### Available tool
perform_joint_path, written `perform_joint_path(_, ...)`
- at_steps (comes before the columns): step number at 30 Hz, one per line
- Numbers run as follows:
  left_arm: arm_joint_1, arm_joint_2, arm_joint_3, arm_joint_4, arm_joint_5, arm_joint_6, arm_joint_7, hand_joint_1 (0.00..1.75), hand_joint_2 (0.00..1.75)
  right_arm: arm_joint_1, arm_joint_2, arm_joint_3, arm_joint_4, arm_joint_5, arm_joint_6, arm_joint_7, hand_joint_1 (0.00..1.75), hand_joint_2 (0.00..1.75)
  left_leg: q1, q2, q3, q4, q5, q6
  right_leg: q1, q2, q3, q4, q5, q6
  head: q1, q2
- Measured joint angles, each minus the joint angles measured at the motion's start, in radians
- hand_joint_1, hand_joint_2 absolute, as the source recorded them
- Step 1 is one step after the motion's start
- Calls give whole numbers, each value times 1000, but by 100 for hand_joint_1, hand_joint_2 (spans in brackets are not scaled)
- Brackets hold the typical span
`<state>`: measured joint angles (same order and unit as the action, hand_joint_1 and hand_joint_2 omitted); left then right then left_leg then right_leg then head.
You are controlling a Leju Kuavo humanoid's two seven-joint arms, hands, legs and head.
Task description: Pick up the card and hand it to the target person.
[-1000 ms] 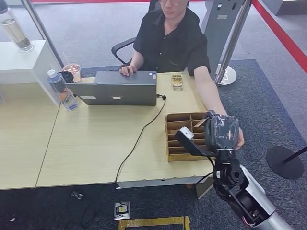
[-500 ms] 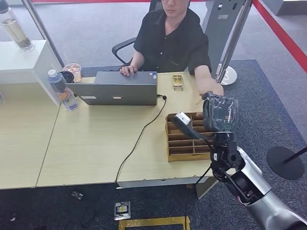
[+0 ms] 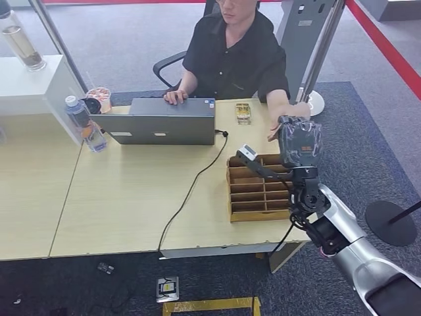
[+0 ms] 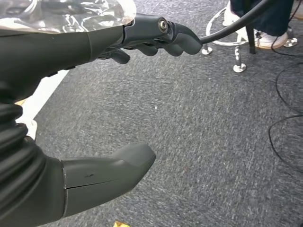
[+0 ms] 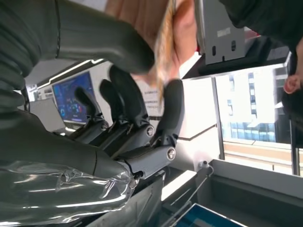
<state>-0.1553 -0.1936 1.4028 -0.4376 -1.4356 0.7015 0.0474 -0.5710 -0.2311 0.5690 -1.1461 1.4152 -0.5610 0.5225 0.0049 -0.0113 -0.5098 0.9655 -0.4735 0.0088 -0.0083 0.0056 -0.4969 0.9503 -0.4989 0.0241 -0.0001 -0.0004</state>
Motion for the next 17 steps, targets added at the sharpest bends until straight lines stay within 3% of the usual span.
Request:
perform_joint_path(9,5,-2,-4,0,7,0,9,0,175,12,0,-6,43,-25,-24,69,0,175,0,0,1,0,0,0,0,1,0,0,0,0,1,0)
perform_joint_path(17,10,-2,-3,0,16,0,55,0,175,145,-26,-75,-95,-96,-24,149,0,175,0,0,1,0,0,0,0,1,-1,0,0,0,0,0)
